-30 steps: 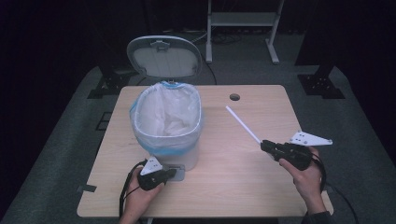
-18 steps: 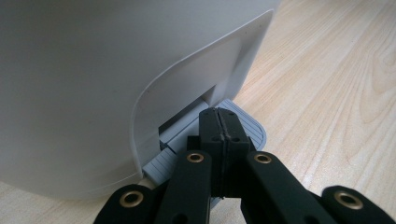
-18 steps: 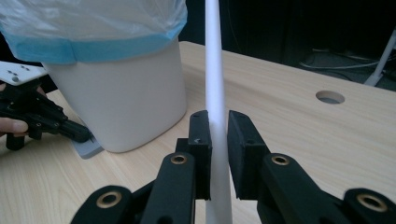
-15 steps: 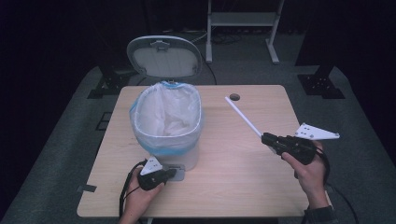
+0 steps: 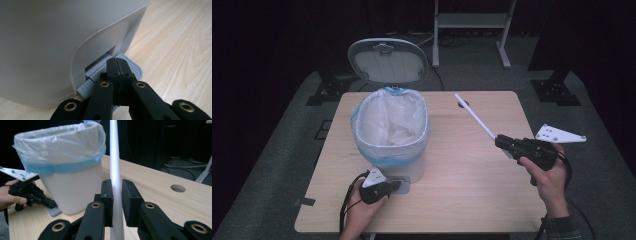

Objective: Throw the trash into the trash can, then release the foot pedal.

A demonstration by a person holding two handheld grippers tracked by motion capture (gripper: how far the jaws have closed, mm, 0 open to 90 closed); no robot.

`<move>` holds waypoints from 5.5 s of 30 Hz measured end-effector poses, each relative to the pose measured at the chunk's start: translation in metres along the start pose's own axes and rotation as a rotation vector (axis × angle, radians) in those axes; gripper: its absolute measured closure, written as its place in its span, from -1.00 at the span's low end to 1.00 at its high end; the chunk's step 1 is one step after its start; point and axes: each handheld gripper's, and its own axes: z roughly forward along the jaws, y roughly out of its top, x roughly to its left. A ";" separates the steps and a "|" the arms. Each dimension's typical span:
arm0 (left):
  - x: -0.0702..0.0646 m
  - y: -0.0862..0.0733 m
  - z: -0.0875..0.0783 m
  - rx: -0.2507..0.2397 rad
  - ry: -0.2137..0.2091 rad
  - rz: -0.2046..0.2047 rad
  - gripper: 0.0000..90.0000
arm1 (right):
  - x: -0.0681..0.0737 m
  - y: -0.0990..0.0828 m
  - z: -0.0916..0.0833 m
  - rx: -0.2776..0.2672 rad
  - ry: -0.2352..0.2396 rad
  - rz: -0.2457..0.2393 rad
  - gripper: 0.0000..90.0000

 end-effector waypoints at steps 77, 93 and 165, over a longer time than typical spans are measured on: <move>0.000 0.000 0.000 -0.001 0.001 0.006 1.00 | 0.058 0.116 0.094 -0.037 0.306 -0.164 0.77; 0.000 0.000 0.000 -0.001 0.001 0.006 1.00 | 0.068 0.133 0.116 -0.016 0.327 -0.191 0.76; -0.003 0.000 -0.001 -0.010 0.000 -0.006 0.87 | 0.045 0.091 0.088 0.047 0.204 -0.185 0.31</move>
